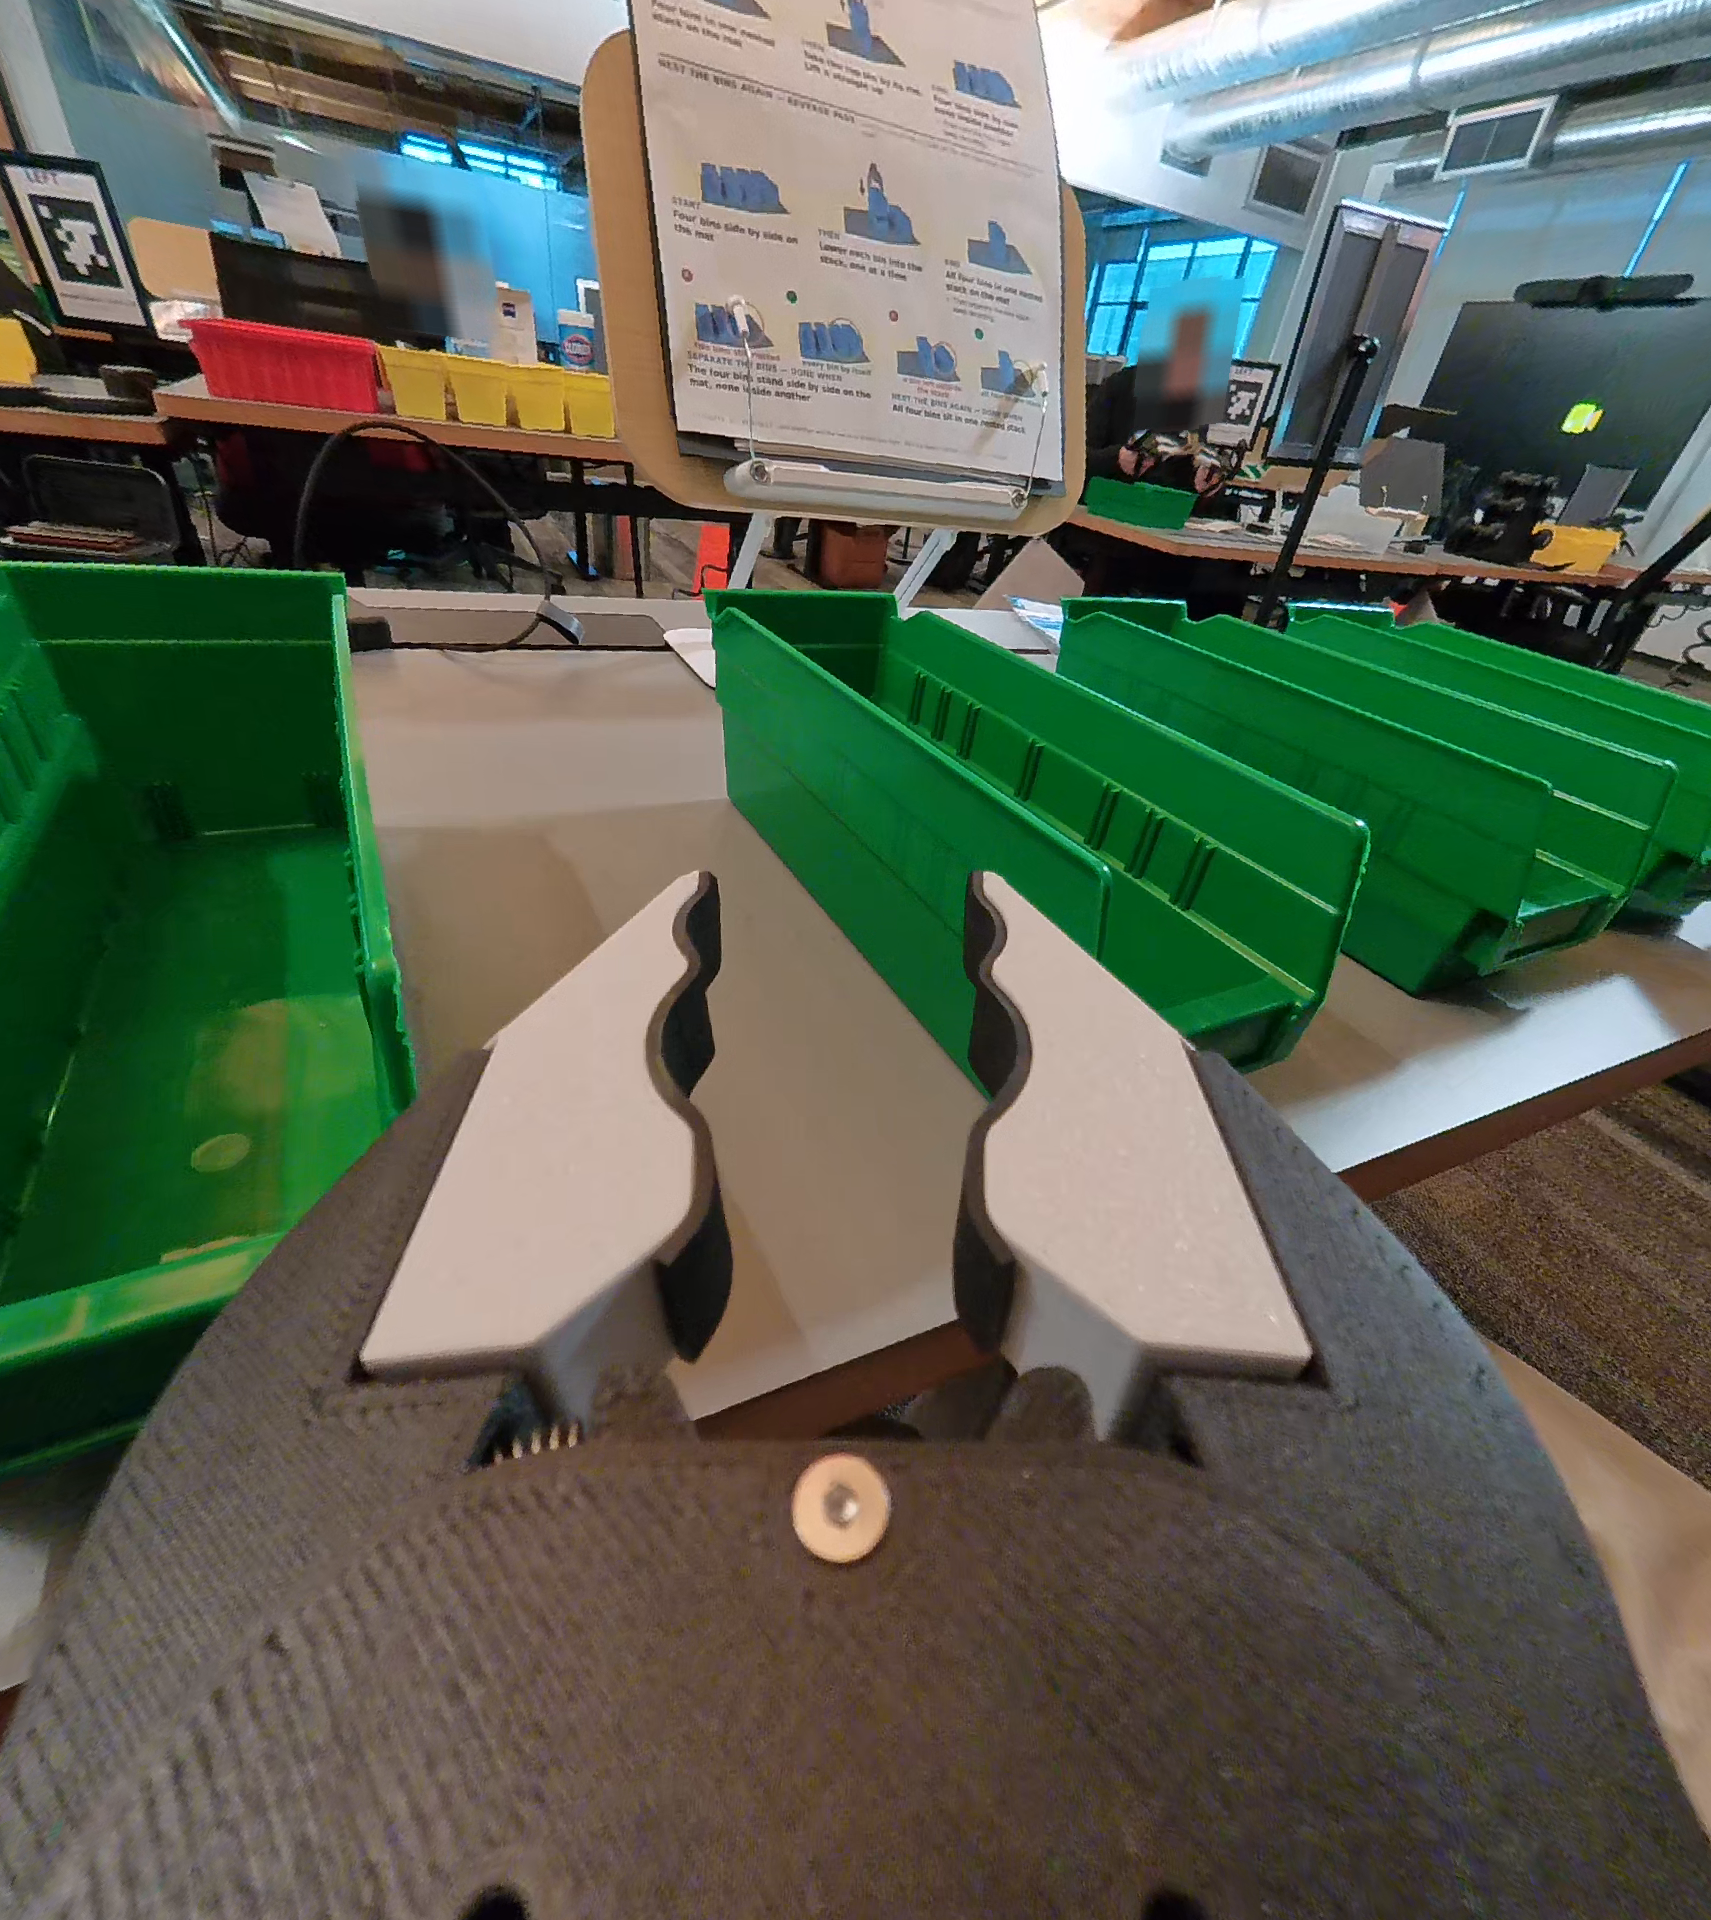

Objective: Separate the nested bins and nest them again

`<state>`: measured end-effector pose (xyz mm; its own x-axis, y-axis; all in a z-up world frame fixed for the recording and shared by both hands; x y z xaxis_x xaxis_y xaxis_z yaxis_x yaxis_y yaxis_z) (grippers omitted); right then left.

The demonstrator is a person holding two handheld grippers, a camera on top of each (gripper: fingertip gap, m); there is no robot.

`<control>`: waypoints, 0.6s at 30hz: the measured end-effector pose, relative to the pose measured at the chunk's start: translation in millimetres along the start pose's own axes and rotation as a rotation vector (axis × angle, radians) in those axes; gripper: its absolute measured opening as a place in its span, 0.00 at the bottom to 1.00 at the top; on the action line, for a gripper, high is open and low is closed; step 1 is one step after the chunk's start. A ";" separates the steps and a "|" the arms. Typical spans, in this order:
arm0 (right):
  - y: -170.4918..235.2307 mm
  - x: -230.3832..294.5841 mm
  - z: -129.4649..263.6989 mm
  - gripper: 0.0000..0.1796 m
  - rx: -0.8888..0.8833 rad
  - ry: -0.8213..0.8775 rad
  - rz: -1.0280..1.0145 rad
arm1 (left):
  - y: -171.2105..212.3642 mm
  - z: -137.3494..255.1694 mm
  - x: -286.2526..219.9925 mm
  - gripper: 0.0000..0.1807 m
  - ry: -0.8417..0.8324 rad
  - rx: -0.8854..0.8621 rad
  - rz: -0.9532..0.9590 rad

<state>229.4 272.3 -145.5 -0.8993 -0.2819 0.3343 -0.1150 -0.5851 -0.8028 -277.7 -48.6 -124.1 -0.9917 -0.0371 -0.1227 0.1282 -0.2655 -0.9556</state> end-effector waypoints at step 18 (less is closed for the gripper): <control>-10.3 1.4 -6.2 0.14 -0.063 0.062 0.057 | 3.5 4.1 7.1 0.26 -0.011 0.017 0.029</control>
<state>226.7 282.6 -139.9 -0.9294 -0.2643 0.2576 -0.0875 -0.5202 -0.8496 -284.3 -53.8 -127.1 -0.9876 -0.0555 -0.1471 0.1568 -0.2803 -0.9470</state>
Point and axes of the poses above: each gripper's, where its closed fingertips meet, z back along the fingers, y out of its underside, x = y × z across the jaws, the point moved 9 cm from there along z, back along the fingers, and after that the axes turned 14 degrees about x, right-handed, at the moved point
